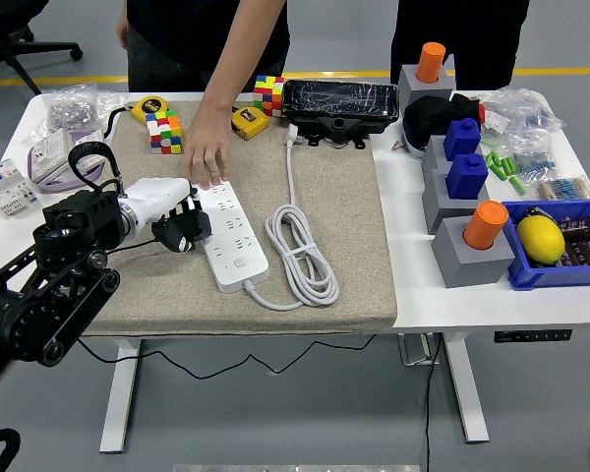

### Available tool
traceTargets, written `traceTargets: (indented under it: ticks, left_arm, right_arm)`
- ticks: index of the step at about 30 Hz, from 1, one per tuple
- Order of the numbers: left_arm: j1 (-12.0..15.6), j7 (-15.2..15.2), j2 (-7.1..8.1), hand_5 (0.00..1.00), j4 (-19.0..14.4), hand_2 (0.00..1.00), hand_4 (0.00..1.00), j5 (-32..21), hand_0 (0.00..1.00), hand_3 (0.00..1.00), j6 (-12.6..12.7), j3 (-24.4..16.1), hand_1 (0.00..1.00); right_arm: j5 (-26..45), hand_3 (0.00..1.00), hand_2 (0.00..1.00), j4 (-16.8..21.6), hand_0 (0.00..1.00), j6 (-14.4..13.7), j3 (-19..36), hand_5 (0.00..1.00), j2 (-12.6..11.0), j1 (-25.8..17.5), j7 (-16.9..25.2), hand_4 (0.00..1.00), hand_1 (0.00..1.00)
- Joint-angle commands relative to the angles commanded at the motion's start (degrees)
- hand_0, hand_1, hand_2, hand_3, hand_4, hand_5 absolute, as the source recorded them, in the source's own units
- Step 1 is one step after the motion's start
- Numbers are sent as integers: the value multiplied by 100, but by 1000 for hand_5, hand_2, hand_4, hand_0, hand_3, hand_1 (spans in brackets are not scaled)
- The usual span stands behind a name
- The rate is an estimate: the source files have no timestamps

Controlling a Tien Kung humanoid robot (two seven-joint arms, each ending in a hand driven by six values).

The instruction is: Pick up the plug,place it near the board,insert it into the board,press the button

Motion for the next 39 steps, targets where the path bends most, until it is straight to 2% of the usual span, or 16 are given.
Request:
traceTargets:
  ticks: [4, 10, 23, 39]
  left_arm:
    - [-116, 72, 12, 34, 22, 162, 703, -122, 235, 478, -181, 65, 88]
    - [-169, 127, -9, 51, 55, 163, 674, -126, 234, 475, -277, 105, 90]
    - [-157, 41, -60, 54, 271, 164, 675, -82, 233, 474, -158, 117, 92]
    - [-193, 34, -15, 53, 286, 166, 677, -23, 233, 479, -149, 176, 93]
  right_arm:
    - [-11, 752, 722, 0, 782, -1, 19, 969, -6, 11, 7, 998, 728]
    - [-27, 751, 722, 0, 783, 2, 39, 967, -7, 2, 17, 998, 728]
    - [-48, 751, 722, 0, 782, -2, 63, 964, -20, 29, 18, 998, 728]
    - [-28, 751, 722, 0, 781, -19, 52, 961, -38, 28, 30, 998, 726]
